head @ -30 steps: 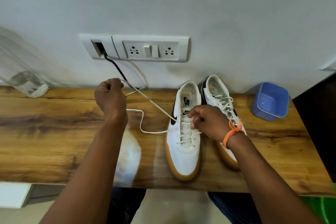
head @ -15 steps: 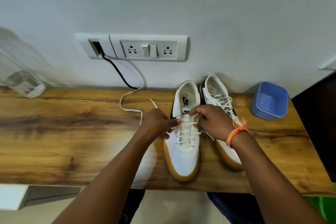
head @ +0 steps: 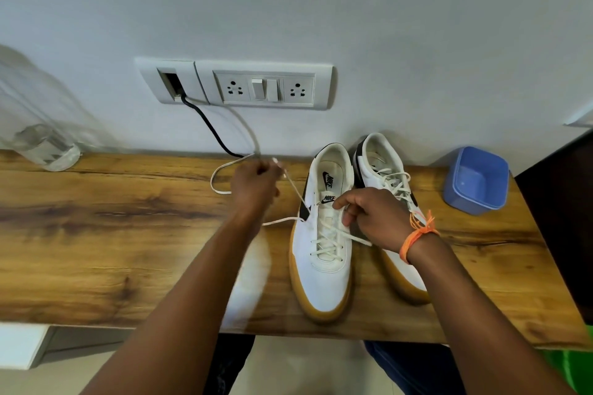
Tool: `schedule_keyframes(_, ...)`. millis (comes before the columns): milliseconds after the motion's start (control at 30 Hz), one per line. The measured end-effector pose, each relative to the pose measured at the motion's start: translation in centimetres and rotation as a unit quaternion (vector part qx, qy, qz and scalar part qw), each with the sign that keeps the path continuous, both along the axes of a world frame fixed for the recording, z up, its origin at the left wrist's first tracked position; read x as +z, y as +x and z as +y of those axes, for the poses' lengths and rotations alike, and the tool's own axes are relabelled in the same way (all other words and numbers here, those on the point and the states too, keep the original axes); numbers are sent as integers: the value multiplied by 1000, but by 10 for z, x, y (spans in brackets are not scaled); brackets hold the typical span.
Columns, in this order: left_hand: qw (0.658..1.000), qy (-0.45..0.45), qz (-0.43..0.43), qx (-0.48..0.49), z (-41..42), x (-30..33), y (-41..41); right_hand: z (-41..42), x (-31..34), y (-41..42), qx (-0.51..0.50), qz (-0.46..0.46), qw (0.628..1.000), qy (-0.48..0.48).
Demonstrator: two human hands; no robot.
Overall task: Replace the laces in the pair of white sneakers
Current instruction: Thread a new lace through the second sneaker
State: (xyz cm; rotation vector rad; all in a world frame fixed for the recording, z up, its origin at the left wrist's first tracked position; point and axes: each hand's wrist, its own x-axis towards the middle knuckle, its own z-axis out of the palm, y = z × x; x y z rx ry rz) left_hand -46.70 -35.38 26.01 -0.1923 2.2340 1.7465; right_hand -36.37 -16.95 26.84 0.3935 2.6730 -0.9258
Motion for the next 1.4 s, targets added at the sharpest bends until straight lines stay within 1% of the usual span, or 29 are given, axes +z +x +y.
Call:
schedule_keyframes(67,995,41,43,85,-11,7,-13,0,1,0,1,0,1000,-2)
schedule_keyframes(133,991,44,66,103,-16,9,-18,0,0,0,0,1,1000,-1)
schedule_keyframes(200,997,-10,47,57,-15,5,-15,0,-1,0,1,1,1000,0)
schedule_keyframes(267,997,-75,-15,-20,-11,-2,-9,0,-2,0,-1,2,1000,-3)
schedule_keyframes(333,983,-147,-70,-85,-7,-9,-3,1,-1,-1,-1,2,1000,-6)
schedule_keyframes(400,960,-223,-96,-142,-3,-11,3,1,-1,-1,-2,3,1000,-10)
schedule_keyframes(433,954,-227,-108,-163,0,-11,7,1,-1,-1,-3,3,1000,-12)
schedule_keyframes(500,956,-186,-129,-185,6,-11,15,1,0,-1,-3,3,1000,-13)
schedule_keyframes(600,969,-122,-130,-170,13,-13,23,0,0,-2,-1,3,1000,-10)
schedule_keyframes(667,974,-102,-139,-150,16,-15,25,-1,0,-1,0,4,1000,-10)
schedule_keyframes(733,973,-77,-167,-137,19,-15,26,-1,1,-1,0,7,1000,-10)
schedule_keyframes(833,967,-66,-199,-146,20,-14,25,0,0,-1,3,4,1000,-8)
schedule_keyframes(900,970,-58,-182,-154,20,-11,24,0,-1,-1,3,7,1000,-9)
schedule_keyframes(933,976,-47,-161,-140,20,-10,21,0,-1,-1,4,10,1000,-6)
schedule_keyframes(1000,991,-11,-115,-64,15,-7,12,-1,1,-1,8,15,1000,4)
schedule_keyframes(1067,997,26,-67,21,6,-3,1,-2,1,-1,17,7,1000,14)
schedule_keyframes(1133,998,22,-24,56,1,-1,-5,-3,1,0,42,-26,997,59)
schedule_keyframes(1167,998,13,-16,56,0,-1,-5,-4,1,1,56,-44,994,82)
schedule_keyframes(1233,999,-3,-37,30,2,-2,-2,-6,1,2,64,-54,991,101)
schedule_keyframes(1300,996,-34,-79,-21,5,-2,1,-8,2,2,46,-27,994,96)
schedule_keyframes(1400,982,-83,-122,-117,7,-3,6,-8,-4,-2,29,30,998,57)
